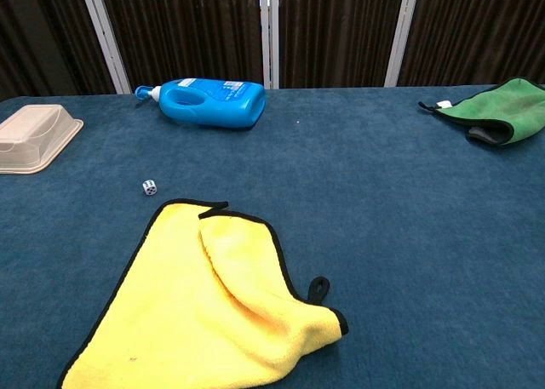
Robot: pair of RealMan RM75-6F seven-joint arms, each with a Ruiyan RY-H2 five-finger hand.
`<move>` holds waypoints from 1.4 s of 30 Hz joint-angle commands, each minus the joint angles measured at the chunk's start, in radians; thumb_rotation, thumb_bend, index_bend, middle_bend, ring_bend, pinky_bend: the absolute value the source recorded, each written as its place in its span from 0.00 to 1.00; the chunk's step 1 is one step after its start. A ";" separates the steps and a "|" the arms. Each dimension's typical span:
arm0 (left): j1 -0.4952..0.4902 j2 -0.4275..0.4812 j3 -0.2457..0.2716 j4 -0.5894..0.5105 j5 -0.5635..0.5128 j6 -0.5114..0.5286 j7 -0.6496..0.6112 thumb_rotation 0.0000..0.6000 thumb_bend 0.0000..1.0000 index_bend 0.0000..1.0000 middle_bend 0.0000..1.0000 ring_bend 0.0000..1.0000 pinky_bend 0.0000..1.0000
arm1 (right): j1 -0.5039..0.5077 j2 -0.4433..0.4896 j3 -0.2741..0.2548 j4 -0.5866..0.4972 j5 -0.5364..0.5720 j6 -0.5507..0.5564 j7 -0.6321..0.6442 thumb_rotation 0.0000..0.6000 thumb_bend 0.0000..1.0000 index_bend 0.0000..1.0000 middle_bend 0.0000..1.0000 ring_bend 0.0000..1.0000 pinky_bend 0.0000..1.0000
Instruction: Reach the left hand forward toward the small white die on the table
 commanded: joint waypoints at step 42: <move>-0.564 -0.103 -0.102 0.436 -0.030 -0.700 -0.111 1.00 0.30 0.24 0.00 0.00 0.00 | 0.016 0.010 0.034 0.019 0.091 -0.052 0.041 1.00 0.09 0.02 0.00 0.00 0.00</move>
